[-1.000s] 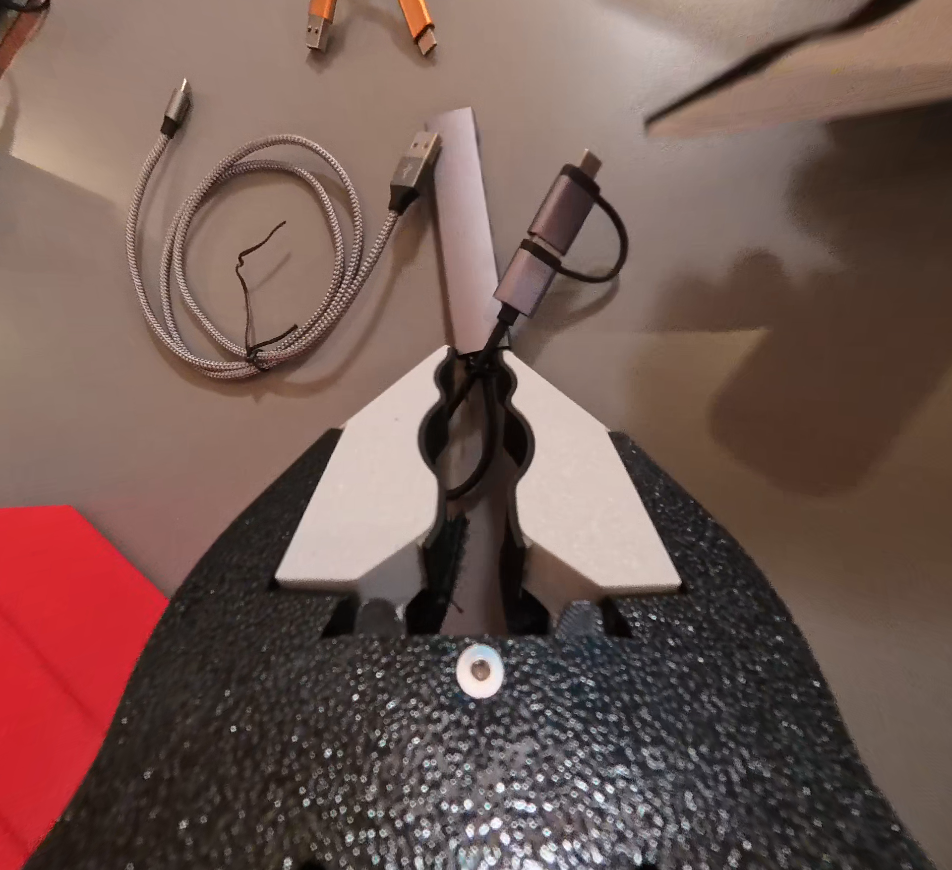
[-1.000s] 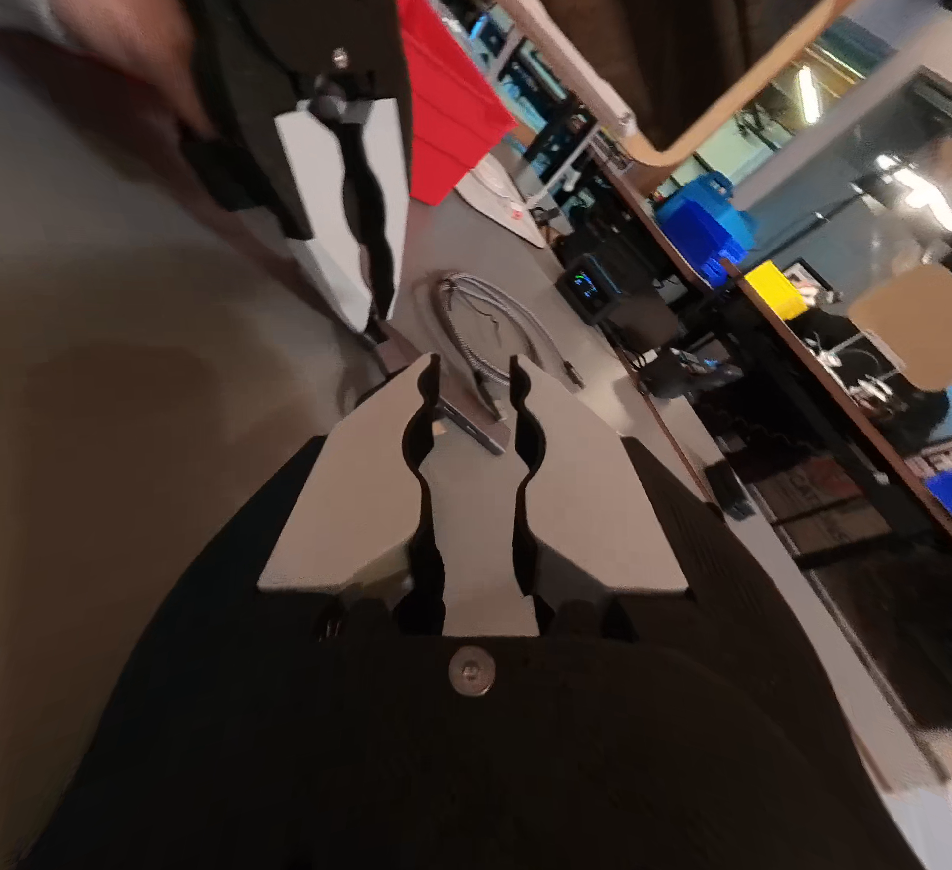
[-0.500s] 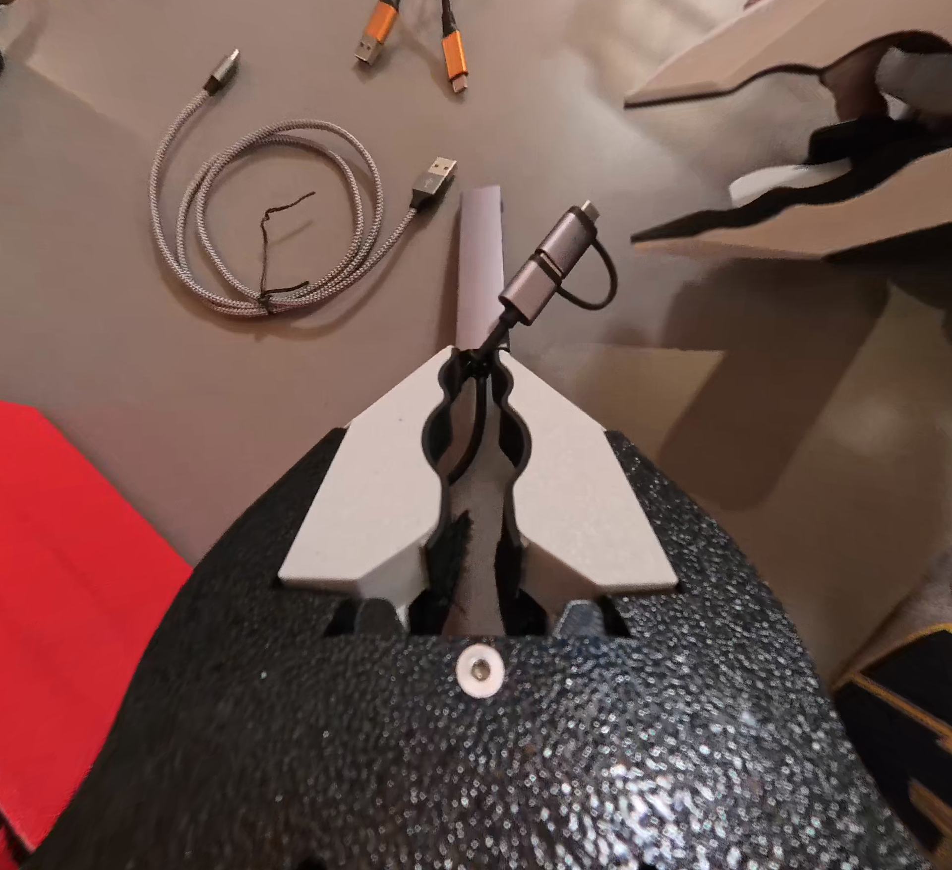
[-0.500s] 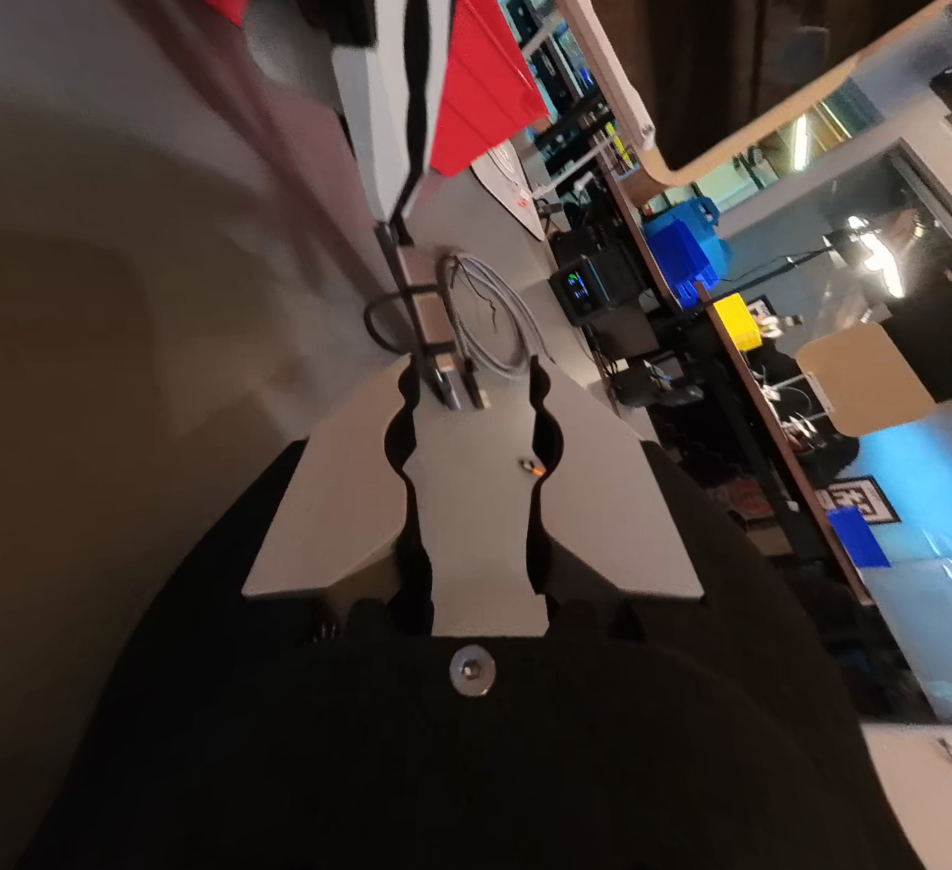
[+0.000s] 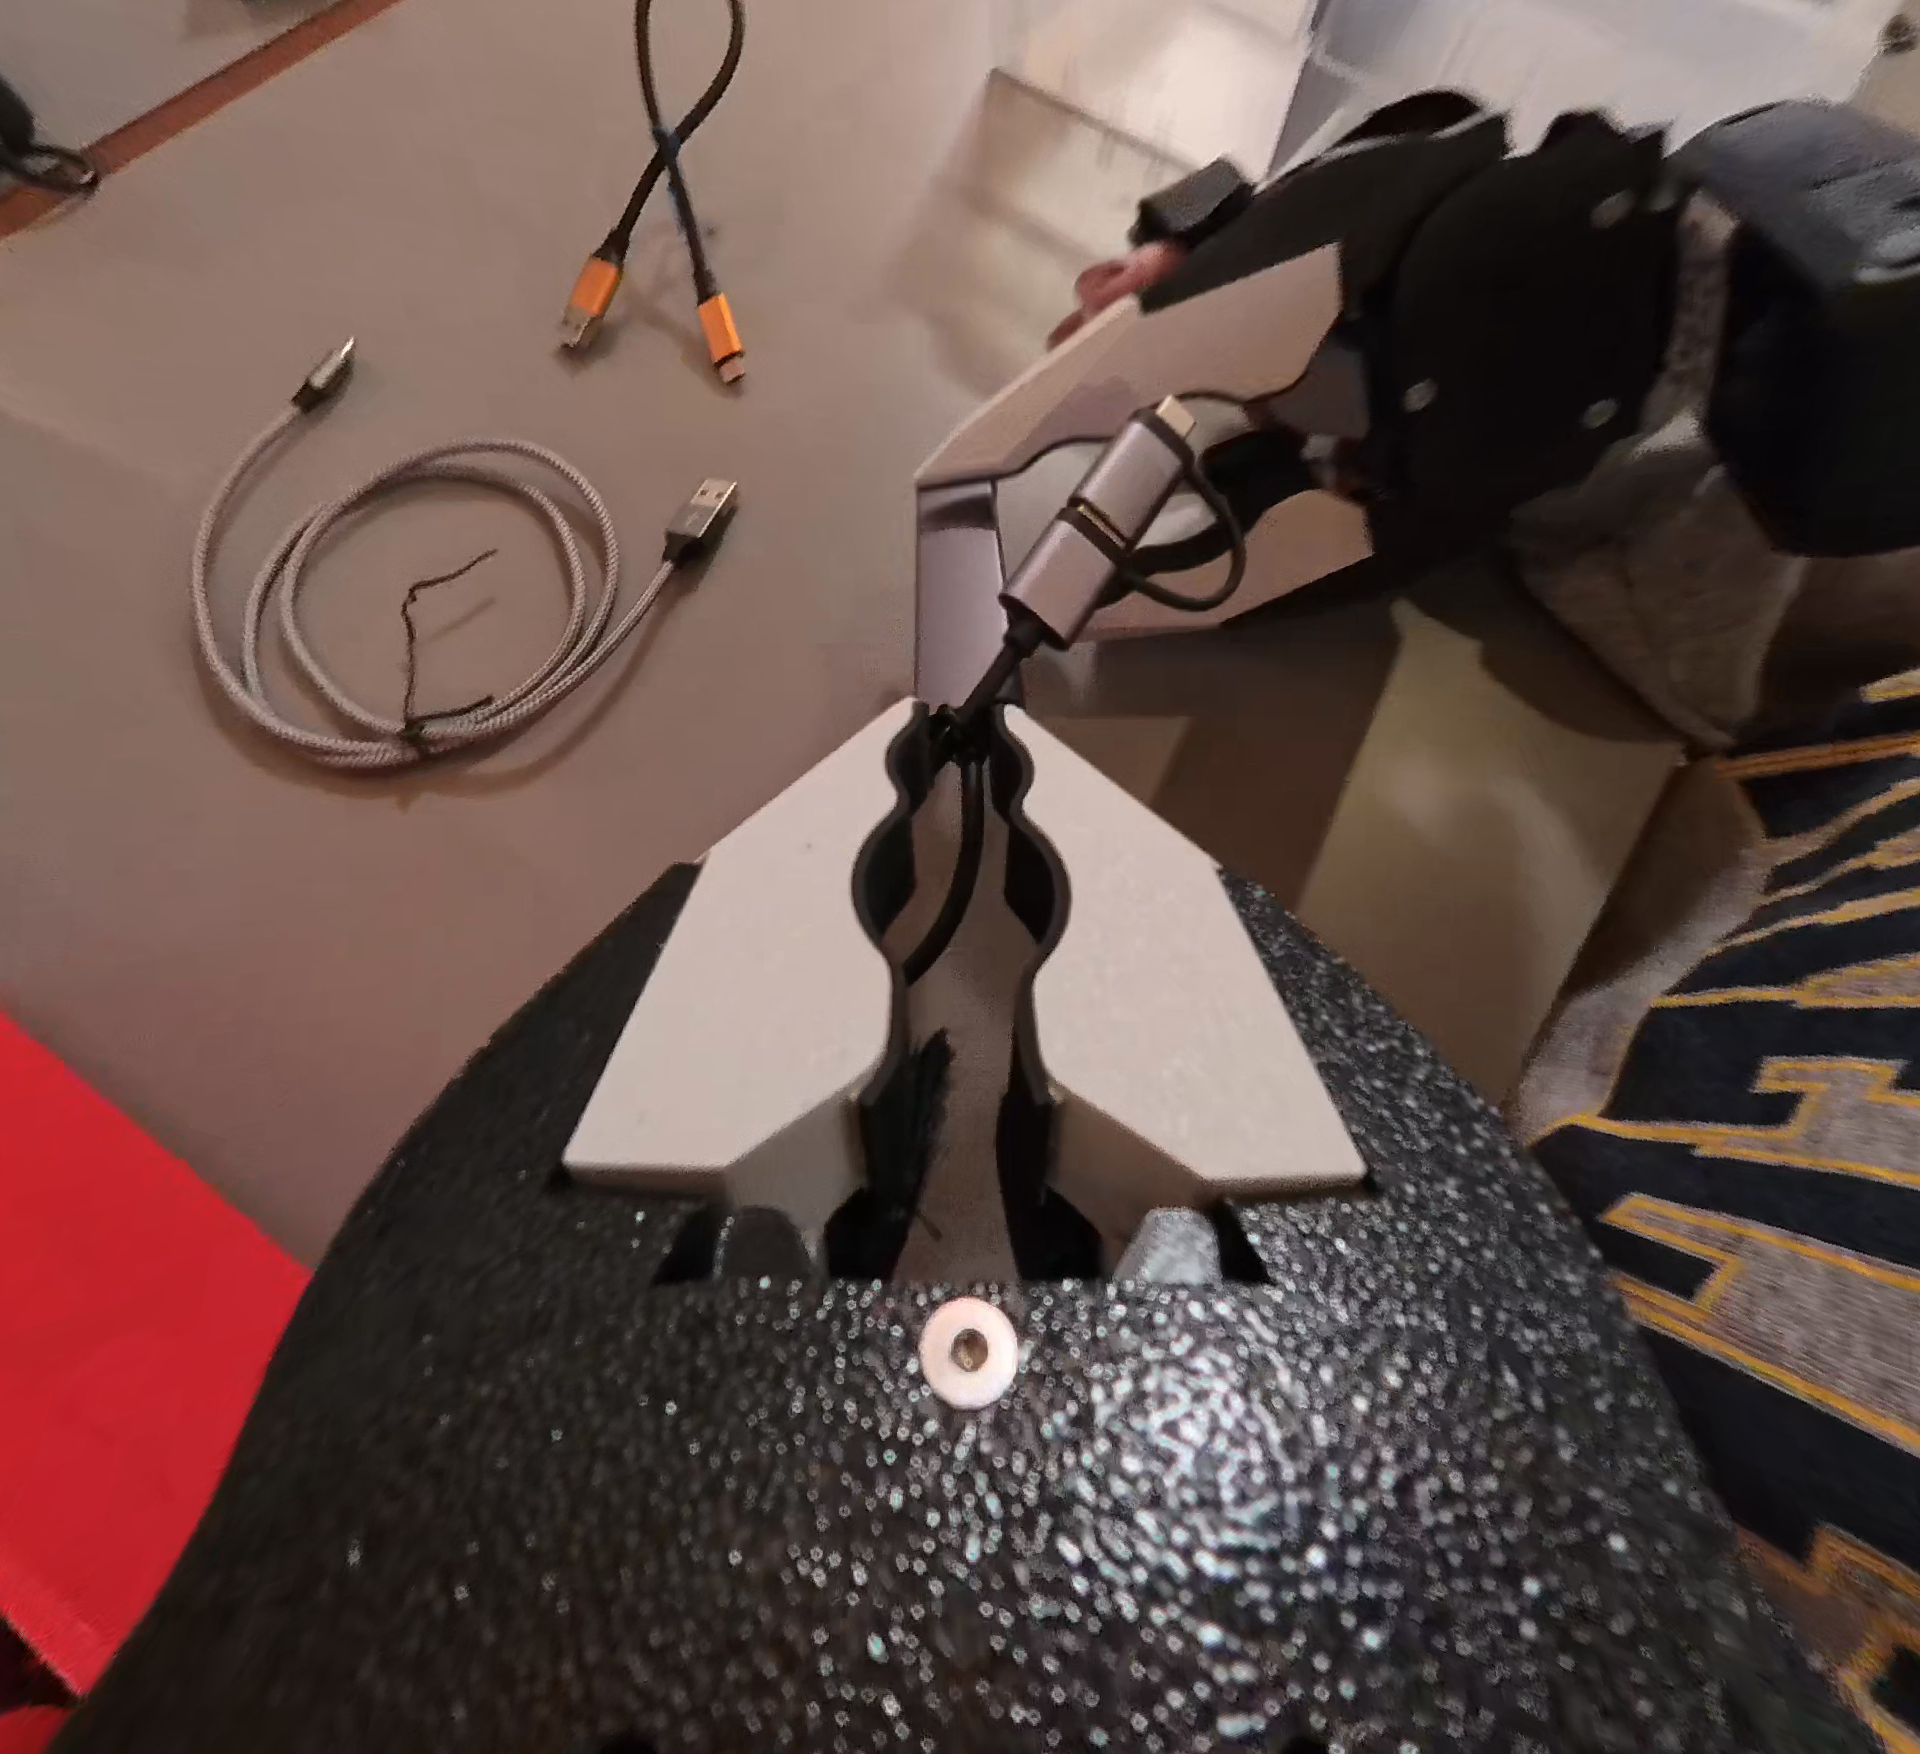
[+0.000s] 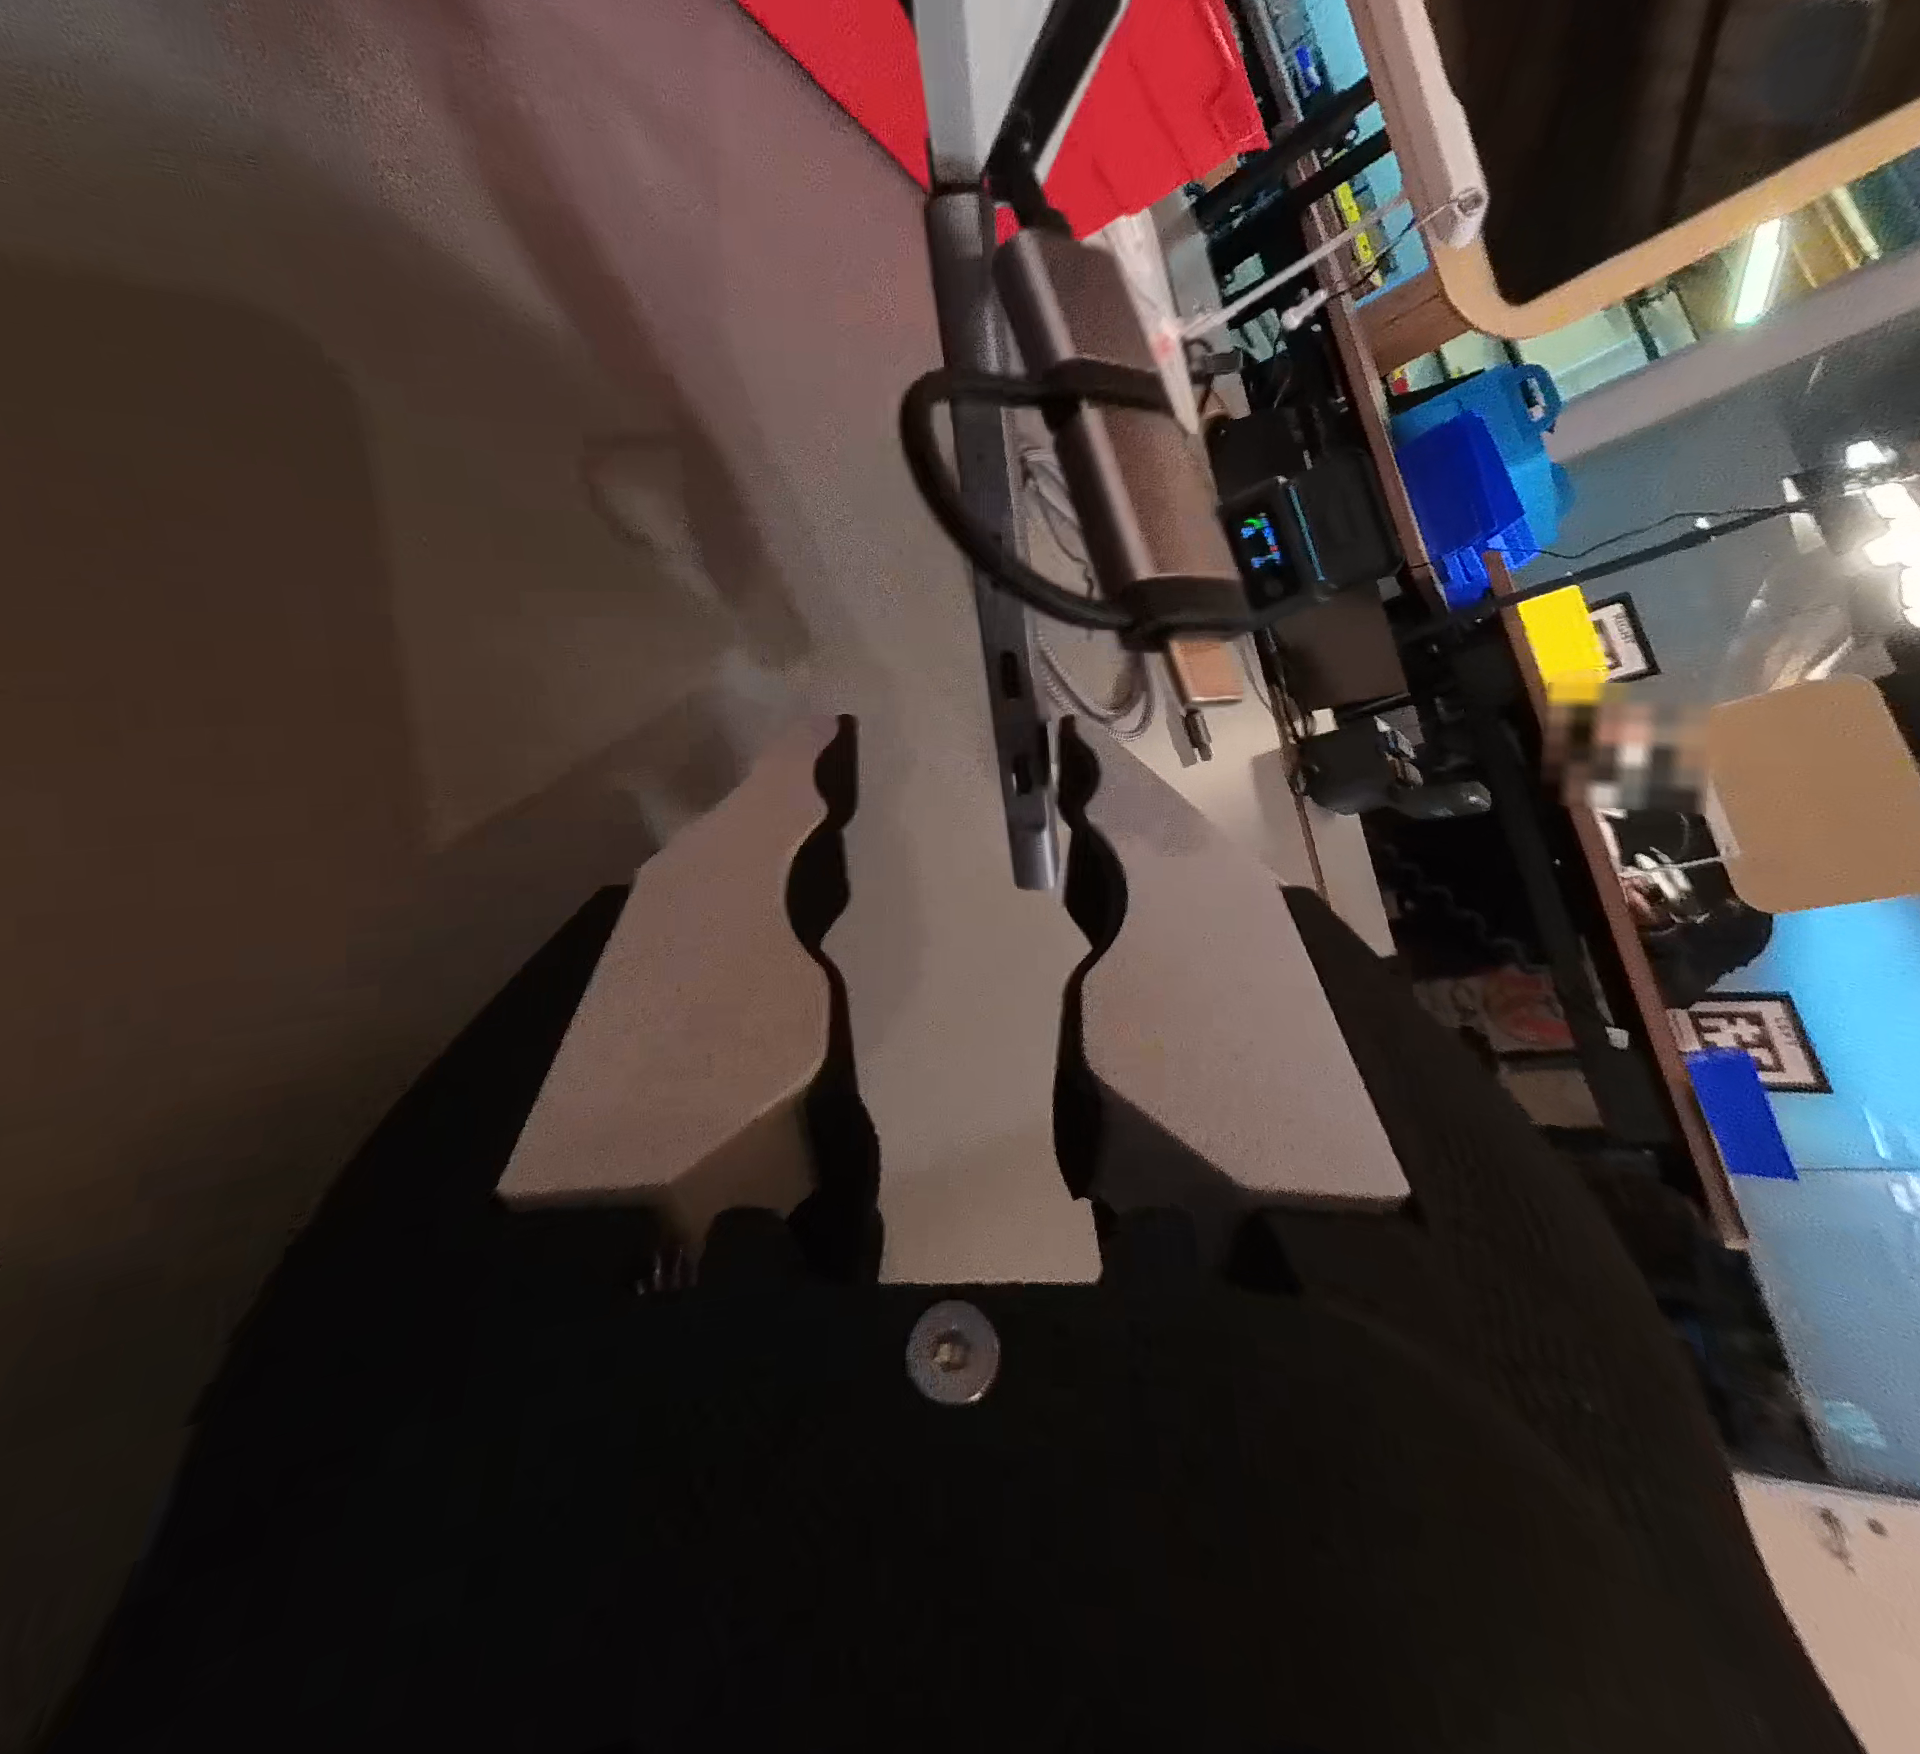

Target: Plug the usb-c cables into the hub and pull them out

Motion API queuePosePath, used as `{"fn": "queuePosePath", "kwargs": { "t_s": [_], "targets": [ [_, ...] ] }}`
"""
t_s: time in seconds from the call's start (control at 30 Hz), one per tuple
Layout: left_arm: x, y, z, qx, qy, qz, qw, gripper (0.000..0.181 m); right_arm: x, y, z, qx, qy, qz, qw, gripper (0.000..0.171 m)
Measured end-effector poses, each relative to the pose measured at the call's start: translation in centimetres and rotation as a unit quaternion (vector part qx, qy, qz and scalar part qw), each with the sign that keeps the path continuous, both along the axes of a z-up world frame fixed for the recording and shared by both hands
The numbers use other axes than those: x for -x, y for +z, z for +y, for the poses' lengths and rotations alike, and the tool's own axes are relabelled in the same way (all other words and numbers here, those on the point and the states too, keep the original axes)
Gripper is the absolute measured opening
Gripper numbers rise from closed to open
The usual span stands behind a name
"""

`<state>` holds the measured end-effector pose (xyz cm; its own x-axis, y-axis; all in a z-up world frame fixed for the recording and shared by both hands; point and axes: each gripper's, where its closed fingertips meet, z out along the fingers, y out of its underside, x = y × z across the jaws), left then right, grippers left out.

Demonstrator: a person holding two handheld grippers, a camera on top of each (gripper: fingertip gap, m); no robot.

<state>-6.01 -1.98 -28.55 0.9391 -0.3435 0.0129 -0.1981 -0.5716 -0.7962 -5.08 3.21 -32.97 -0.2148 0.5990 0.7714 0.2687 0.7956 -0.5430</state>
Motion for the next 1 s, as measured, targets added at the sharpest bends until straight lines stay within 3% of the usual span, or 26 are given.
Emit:
{"fn": "queuePosePath", "kwargs": {
  "t_s": [0.03,0.07,0.1,0.27,0.33,0.5,0.63,0.73,0.87,1.0],
  "targets": [
    [-0.3,0.4,-0.1,-0.006,-0.009,-0.003,1.0,0.008,0.0,0.3,0.1,-0.009,-0.005,0.01,1.0,0.027],
    [-0.6,0.7,-0.2,-0.011,-0.018,-0.002,1.0,0.008,0.0,0.8,0.3,-0.022,-0.015,0.024,0.999,0.012],
    [-0.8,0.9,-0.3,-0.016,-0.024,0.003,1.0,0.009,-0.1,1.3,0.6,-0.033,-0.023,0.039,0.998,0.008],
    [-1.0,3.3,0.0,-0.091,-0.031,0.057,0.994,0.014,-0.6,2.8,0.7,0.051,-0.027,0.057,0.997,0.007],
    [-0.5,5.3,0.2,-0.141,-0.011,0.07,0.987,0.039,-0.9,3.7,0.6,0.124,-0.015,0.07,0.99,0.006],
    [0.4,8.9,0.0,-0.228,0.025,0.069,0.971,0.082,-2.1,6.1,-0.6,0.289,0.056,0.097,0.951,0.007],
    [-1.0,6.7,0.1,-0.173,-0.021,0.041,0.984,0.084,-2.9,6.3,-3.3,0.334,0.139,0.069,0.93,0.006],
    [-2.4,4.9,0.1,-0.145,-0.08,0.049,0.985,0.078,-3.3,5.4,-5.2,0.331,0.183,0.027,0.925,0.006],
    [-4.9,3.3,-1.2,-0.099,-0.19,0.047,0.976,0.051,-3.6,4.2,-6.9,0.327,0.214,-0.017,0.92,0.006],
    [-5.8,2.1,-1.9,-0.057,-0.23,0.049,0.97,0.024,-3.6,3.4,-7.5,0.313,0.217,-0.039,0.924,0.006]
  ]
}}
